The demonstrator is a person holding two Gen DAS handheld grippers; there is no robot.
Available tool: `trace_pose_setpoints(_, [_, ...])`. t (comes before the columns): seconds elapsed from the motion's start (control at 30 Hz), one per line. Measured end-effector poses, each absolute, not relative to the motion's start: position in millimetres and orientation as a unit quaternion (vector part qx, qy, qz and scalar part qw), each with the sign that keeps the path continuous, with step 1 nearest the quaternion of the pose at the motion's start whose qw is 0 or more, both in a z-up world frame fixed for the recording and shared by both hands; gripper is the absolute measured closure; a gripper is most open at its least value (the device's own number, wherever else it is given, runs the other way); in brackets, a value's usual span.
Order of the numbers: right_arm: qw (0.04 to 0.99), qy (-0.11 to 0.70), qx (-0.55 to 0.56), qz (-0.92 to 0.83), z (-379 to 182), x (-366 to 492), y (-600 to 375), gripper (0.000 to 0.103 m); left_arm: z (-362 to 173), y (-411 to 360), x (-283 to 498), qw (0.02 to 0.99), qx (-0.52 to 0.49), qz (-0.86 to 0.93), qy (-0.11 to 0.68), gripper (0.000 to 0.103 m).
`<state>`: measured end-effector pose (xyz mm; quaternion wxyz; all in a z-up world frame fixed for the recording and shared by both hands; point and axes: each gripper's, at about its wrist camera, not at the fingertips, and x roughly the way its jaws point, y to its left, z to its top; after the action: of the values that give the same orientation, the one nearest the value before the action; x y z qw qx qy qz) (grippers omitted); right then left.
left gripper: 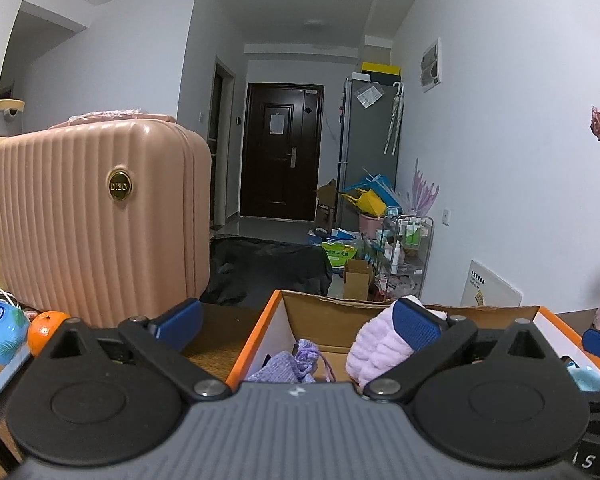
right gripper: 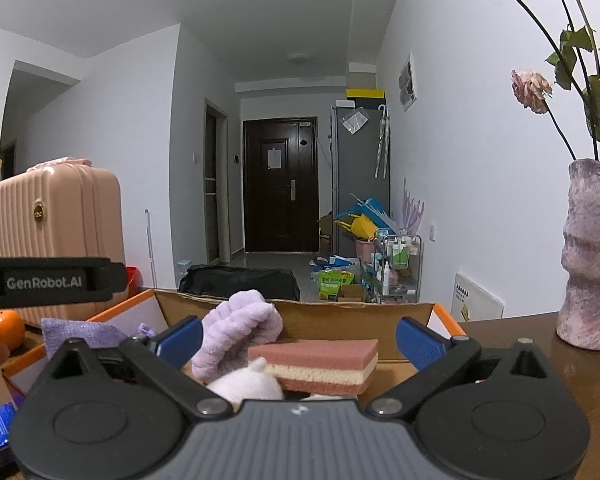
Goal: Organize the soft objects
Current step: 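Open both grippers to drop the towel roll and the plush into the box, then move both grippers back toward the white foam cylinder and tissue pack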
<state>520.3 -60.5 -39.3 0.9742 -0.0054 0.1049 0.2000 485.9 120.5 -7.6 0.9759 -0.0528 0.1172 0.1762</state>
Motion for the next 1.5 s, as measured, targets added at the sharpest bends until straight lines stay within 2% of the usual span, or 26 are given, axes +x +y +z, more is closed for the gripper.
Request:
trace_pose_setpoints(0.5, [0.977, 0.09, -0.011, 0.192, -37, 499, -72, 0.0, -14, 117, 474, 0.975, -0.045, 0.178, 0.127, 0.0])
trace_pose_setpoints(1.5, [0.976, 0.095, -0.029, 0.196, -39, 395, -76, 0.0, -16, 112, 384, 0.973, -0.042, 0.172, 0.146, 0.0])
